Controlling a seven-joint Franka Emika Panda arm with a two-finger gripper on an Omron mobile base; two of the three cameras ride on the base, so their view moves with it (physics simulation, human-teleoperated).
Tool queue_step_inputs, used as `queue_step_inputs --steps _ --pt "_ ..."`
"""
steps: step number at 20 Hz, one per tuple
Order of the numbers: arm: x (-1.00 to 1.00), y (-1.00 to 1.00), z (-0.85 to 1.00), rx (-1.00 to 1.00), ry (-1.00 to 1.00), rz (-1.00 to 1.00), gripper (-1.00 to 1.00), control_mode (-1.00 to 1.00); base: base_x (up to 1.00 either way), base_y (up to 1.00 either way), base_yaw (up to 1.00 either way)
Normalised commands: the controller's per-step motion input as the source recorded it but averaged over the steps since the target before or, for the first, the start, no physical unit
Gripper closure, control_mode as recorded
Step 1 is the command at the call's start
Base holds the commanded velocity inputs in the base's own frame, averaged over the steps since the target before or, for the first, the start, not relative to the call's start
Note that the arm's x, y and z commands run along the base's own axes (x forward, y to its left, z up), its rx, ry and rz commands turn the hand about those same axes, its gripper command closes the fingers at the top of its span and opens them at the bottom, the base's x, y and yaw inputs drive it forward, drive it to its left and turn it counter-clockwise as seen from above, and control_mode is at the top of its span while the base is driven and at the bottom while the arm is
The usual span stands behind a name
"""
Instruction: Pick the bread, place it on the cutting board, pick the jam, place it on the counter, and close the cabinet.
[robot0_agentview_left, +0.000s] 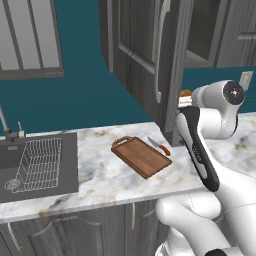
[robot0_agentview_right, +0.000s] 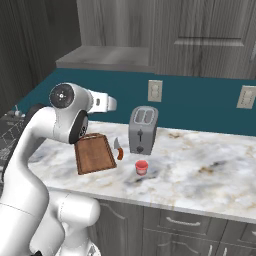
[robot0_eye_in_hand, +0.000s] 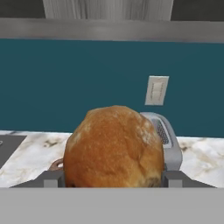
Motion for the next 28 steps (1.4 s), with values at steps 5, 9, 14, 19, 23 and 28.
queue_step_inputs --steps 5,9,14,19,23,28 --pt "0.0 0.15 -0.06 0.0 0.06 0.0 1.0 -1.0 0.0 0.0 0.0" --pt "0.0 0.1 -0.03 0.0 0.1 0.0 1.0 -1.0 0.0 0.0 0.0" --pt "0.0 0.02 0.0 0.0 0.13 0.0 1.0 -1.0 0.0 0.0 0.0" --pt "0.0 0.01 -0.05 0.0 0.14 0.0 1.0 -1.0 0.0 0.0 0.0" --pt "0.0 0.04 -0.22 0.0 0.11 0.0 1.0 -1.0 0.0 0.0 0.0" --pt "0.0 0.06 -0.34 -0.01 0.07 0.0 1.0 -1.0 0.0 0.0 0.0"
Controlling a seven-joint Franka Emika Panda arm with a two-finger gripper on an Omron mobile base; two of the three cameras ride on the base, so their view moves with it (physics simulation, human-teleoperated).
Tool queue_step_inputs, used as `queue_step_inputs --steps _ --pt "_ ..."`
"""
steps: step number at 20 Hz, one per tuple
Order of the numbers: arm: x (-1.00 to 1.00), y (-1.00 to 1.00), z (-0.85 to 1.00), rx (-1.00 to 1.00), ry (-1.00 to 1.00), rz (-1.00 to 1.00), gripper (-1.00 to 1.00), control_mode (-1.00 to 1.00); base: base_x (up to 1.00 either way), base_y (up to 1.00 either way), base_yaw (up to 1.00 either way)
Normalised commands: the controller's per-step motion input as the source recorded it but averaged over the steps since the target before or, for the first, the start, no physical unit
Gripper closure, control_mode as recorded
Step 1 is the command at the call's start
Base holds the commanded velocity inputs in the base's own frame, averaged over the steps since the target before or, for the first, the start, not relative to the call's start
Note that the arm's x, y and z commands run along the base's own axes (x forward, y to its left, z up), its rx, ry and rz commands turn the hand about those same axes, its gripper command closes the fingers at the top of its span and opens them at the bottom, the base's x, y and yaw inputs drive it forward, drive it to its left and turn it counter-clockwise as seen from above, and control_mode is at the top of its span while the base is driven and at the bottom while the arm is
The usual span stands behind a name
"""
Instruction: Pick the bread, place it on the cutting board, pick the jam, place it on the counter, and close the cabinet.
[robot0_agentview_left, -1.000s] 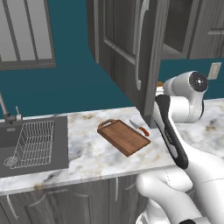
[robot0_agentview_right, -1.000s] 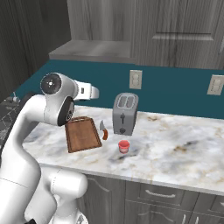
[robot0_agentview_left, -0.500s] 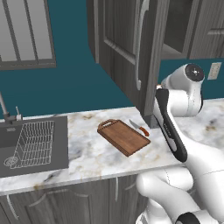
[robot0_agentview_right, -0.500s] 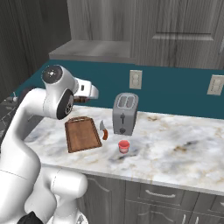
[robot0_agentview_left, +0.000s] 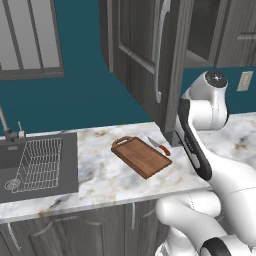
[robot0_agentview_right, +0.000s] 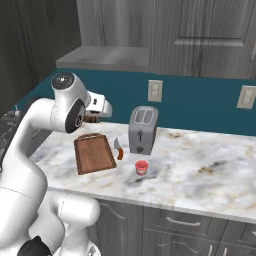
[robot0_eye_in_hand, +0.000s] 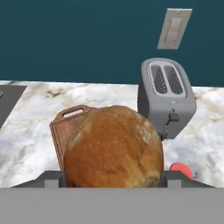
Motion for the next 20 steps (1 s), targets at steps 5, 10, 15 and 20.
queue_step_inputs --steps 5,10,15,20 --pt "0.0 0.18 -0.43 -0.02 0.03 0.0 1.0 -1.0 0.0 0.0 0.0" --pt "0.0 0.19 -0.3 -0.01 0.07 0.0 1.0 -1.0 0.0 0.0 0.0" --pt "0.0 0.03 -0.21 0.0 0.09 0.0 1.0 -1.0 0.0 0.0 0.0" --pt "0.0 0.0 -0.25 0.0 0.08 0.0 1.0 -1.0 0.0 0.0 0.0"
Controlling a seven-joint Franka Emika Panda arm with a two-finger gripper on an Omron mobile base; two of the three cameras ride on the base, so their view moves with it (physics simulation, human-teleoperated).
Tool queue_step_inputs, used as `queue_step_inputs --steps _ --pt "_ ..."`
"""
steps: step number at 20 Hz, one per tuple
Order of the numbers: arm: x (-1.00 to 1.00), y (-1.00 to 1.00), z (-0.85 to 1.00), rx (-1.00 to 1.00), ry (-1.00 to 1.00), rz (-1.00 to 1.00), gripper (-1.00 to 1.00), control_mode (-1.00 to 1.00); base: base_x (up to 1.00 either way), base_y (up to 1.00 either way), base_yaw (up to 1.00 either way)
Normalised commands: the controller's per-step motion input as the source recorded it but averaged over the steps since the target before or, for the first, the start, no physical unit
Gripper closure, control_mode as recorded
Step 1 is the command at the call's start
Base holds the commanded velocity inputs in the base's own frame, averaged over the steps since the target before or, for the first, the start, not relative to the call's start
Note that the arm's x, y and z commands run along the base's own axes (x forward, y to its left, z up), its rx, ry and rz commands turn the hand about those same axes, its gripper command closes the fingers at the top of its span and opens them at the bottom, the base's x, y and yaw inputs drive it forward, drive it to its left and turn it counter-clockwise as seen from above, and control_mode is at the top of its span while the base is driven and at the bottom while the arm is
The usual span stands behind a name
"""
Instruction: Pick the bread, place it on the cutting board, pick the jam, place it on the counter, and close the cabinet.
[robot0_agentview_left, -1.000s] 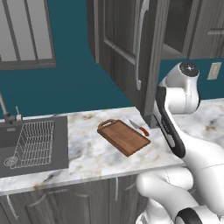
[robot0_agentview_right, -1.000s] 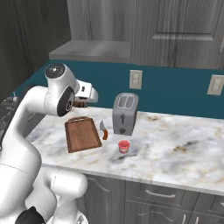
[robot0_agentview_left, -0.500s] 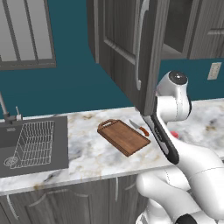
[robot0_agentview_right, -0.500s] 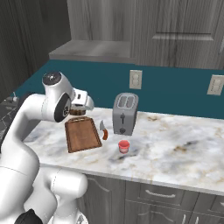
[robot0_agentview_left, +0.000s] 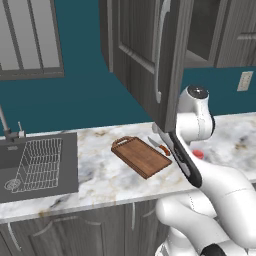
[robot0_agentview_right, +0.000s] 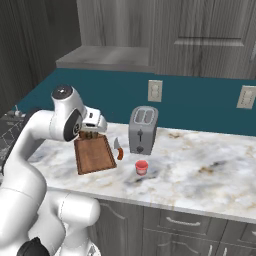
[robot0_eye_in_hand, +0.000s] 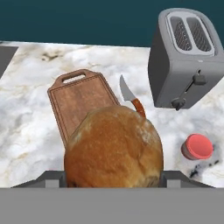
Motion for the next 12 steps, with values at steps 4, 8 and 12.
queue_step_inputs --steps 4,8,12 --pt "0.0 0.04 -0.41 0.0 0.02 0.0 1.0 -1.0 0.0 0.0 0.0" --pt "0.07 0.06 -0.41 0.0 0.0 0.0 1.0 -1.0 0.0 0.0 0.0" --pt "0.13 0.09 -0.28 -0.01 0.0 0.0 1.0 -1.0 0.0 0.0 0.0"
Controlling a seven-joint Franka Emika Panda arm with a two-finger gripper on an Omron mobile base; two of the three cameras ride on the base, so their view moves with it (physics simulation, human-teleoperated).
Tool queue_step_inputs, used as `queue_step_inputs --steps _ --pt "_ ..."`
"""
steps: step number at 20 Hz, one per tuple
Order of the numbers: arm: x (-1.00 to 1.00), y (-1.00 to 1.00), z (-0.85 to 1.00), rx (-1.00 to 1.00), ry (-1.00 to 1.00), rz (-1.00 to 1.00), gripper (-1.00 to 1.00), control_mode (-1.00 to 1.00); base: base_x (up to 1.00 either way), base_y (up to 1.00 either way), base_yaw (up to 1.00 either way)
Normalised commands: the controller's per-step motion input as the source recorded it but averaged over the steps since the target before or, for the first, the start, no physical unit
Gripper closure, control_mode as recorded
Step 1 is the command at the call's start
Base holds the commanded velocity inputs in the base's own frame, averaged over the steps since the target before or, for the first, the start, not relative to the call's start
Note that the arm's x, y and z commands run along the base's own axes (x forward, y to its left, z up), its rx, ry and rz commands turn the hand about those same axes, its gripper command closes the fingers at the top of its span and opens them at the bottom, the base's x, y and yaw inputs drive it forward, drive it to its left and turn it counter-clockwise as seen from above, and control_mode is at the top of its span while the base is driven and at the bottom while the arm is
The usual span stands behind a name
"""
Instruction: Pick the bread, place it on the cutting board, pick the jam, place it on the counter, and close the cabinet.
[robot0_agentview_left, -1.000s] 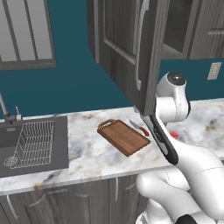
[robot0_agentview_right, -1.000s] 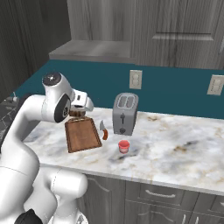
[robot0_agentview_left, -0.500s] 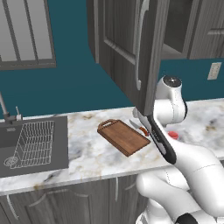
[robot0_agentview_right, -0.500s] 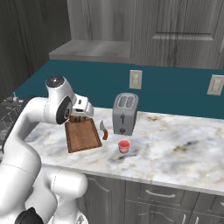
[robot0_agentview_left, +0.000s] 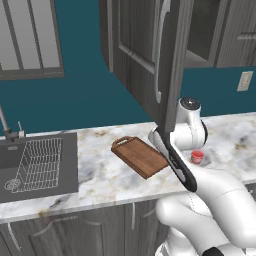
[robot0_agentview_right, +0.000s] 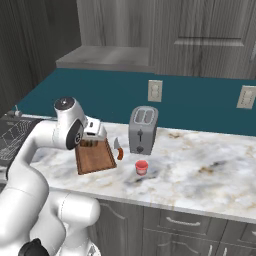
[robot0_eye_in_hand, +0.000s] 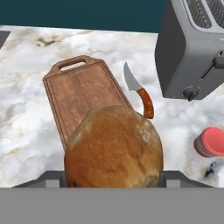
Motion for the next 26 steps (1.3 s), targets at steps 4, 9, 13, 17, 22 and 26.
queue_step_inputs --steps 4,9,13,17,22,26 --pt "0.2 0.1 -0.31 -0.01 0.0 0.0 1.0 -1.0 0.0 0.0 0.0" --pt "0.32 0.06 -0.32 0.0 0.0 0.0 1.0 -1.0 0.0 0.0 0.0" --pt "0.26 0.08 -0.12 0.0 0.01 0.0 1.0 -1.0 0.0 0.0 0.0" --pt "0.26 0.22 -0.15 0.0 0.02 0.0 1.0 -1.0 0.0 0.0 0.0" --pt "0.19 0.19 -0.14 0.0 0.03 0.0 1.0 -1.0 0.0 0.0 0.0" --pt "0.23 0.16 -0.14 0.0 0.03 0.0 1.0 -1.0 0.0 0.0 0.0"
